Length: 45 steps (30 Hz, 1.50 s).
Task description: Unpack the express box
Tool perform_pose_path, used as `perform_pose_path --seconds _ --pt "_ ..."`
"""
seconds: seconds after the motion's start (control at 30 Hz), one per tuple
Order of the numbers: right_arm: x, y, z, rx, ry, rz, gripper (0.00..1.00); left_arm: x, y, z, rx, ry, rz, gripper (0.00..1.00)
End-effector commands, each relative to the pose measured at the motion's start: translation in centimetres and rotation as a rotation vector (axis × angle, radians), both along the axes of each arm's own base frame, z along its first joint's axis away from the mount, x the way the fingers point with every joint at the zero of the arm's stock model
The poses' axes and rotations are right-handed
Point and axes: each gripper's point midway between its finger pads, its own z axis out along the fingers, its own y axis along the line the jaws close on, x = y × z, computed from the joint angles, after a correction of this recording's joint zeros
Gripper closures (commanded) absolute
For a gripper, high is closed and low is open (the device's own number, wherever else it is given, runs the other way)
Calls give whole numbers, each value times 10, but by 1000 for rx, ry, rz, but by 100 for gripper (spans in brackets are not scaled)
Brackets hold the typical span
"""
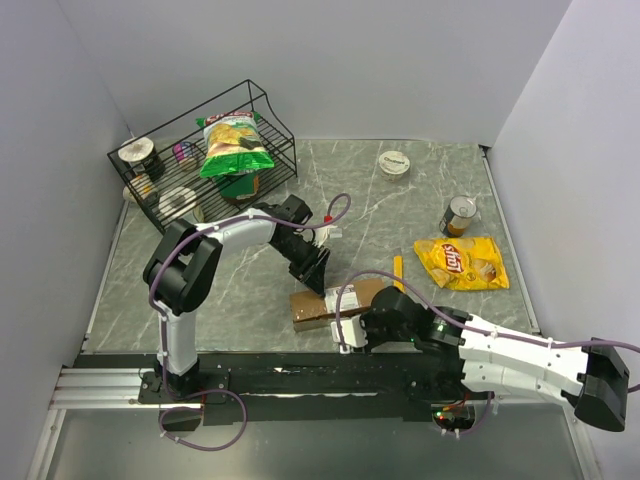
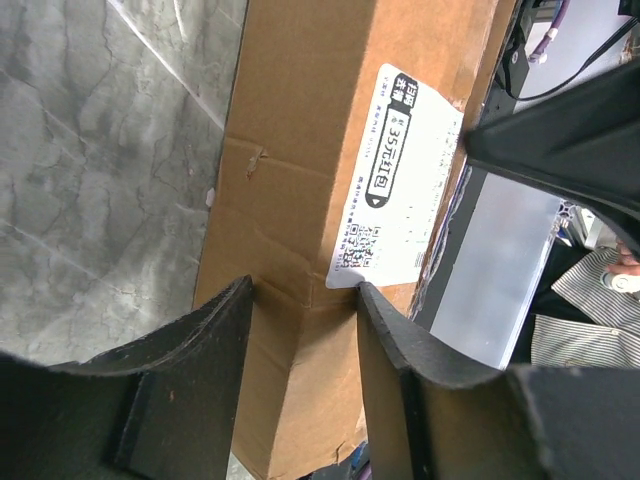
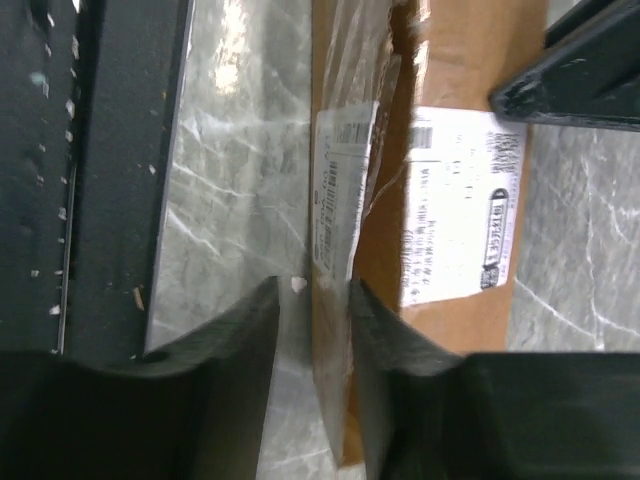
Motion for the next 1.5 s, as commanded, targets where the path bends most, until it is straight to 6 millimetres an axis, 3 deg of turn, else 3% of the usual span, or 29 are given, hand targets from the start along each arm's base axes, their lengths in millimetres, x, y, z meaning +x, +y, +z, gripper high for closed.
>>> perform_pose_path --seconds 0.0,0.27,0.5,0.6,0.67,0.83,0.97,1.3,1.37,1.47 --pt "-10 15 17 44 108 7 54 40 22 -52 177 -215 8 53" --pt "16 23 5 -1 79 -39 53 38 20 -47 152 -211 4 52" --pt "13 42 2 42 113 11 55 39 17 -43 137 -213 -1 52" --pt "14 52 7 60 29 65 64 39 18 -47 136 -179 1 56" --pt "12 45 0 27 -9 70 70 42 21 -48 137 -166 14 60" --pt "-36 21 -23 -48 23 225 74 61 36 -53 146 -144 63 70" --pt "-59 6 -39 -80 23 313 79 68 42 -52 145 -139 86 72" --pt "-62 -1 -59 -107 30 318 73 68 42 -47 128 -155 83 73" --pt "-50 1 -54 -102 -24 282 71 71 40 -41 116 -174 82 72" --pt "-34 2 -38 -116 -77 222 68 76 31 -16 52 -194 80 67"
